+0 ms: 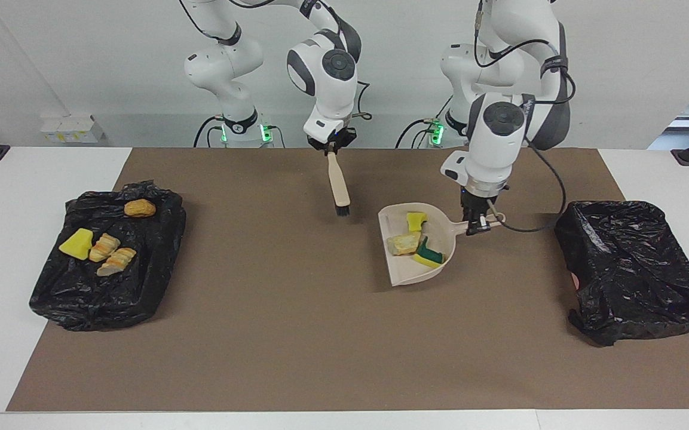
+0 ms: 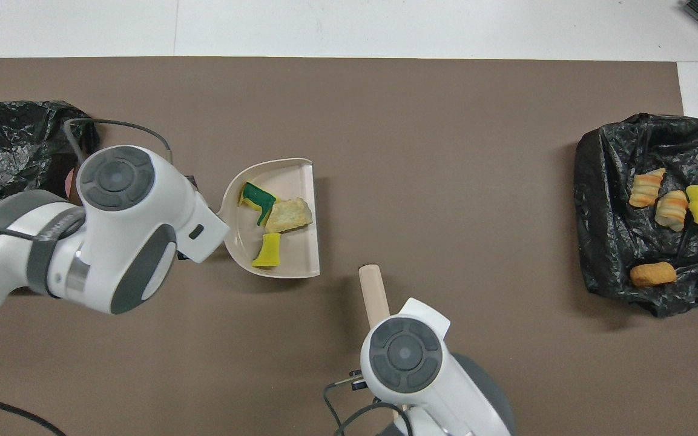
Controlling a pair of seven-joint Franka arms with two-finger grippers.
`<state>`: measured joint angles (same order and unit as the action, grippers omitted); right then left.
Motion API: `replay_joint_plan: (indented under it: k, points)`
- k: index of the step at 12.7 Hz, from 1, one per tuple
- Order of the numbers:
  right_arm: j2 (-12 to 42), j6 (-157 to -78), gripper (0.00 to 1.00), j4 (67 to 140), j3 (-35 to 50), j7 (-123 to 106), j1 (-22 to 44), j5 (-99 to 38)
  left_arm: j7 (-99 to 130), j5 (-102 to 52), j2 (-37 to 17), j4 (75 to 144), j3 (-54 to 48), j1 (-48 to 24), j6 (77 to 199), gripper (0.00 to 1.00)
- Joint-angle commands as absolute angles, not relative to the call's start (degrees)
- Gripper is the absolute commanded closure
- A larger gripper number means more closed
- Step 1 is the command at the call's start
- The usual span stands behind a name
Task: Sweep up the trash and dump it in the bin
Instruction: 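Carry the loaded dustpan with the left gripper toward the nearer black bag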
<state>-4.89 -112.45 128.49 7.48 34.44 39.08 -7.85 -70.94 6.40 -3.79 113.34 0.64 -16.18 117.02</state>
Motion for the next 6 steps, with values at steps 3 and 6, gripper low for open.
replay_joint_plan:
  k: [3, 6]
  points:
    - [3.1, -120.8, 1.00, 126.7, 7.4, 41.7, 43.5, -10.1, -83.5, 6.5, -1.7, 109.8, 0.3, -3.5, 111.9, 1.00]
    - [4.3, -116.8, 0.01, 123.4, 7.3, 42.1, 43.1, -10.5, -86.0, 5.5, -2.3, 106.2, 0.4, 5.3, 110.2, 1.00]
